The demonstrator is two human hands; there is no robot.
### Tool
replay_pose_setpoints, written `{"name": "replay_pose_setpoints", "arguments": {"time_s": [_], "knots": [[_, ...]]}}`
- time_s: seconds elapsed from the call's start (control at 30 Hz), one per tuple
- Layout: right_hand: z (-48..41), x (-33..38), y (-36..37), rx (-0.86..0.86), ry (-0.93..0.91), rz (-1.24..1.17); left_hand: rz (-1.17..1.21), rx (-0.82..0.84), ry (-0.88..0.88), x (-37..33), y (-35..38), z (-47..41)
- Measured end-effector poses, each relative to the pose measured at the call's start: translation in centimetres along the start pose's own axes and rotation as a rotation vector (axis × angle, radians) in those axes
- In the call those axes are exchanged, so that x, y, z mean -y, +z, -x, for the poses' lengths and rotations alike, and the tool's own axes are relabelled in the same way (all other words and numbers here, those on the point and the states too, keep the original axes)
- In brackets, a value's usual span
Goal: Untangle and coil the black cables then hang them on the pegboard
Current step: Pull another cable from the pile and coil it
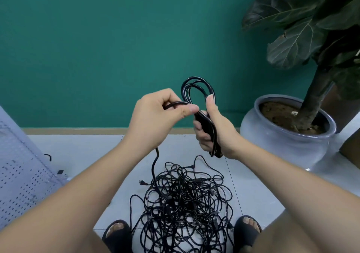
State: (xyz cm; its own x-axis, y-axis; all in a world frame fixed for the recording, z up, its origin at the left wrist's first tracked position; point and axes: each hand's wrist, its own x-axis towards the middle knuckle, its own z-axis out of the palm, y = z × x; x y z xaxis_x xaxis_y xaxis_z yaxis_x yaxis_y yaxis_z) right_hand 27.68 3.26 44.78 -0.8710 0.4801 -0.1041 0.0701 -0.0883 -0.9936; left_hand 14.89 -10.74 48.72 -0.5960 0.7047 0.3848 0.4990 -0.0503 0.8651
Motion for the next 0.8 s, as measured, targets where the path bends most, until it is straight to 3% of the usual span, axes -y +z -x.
{"name": "replay_pose_setpoints", "arguments": {"time_s": [0.17,0.4,0.53,0.8], "knots": [[1.1,0.6,0.4,0.196,-0.055,-0.064,0.068,-0.092,0.029,-0.6,0.3,-0.3],[1.0,0.0,0.0,0.137,-0.052,0.367,-0.042,-0.197,0.164,-1.0,0.2,-0.4],[1.1,0.1,0.6,0.095,-0.087,0.344,-0.092,-0.264,0.218,-0.5,0.3,-0.8],[1.8,0.6,1.1,0.138,-0.117,0.37,0.108,-0.073,0.005,-0.7,0.5,-0.8]]}}
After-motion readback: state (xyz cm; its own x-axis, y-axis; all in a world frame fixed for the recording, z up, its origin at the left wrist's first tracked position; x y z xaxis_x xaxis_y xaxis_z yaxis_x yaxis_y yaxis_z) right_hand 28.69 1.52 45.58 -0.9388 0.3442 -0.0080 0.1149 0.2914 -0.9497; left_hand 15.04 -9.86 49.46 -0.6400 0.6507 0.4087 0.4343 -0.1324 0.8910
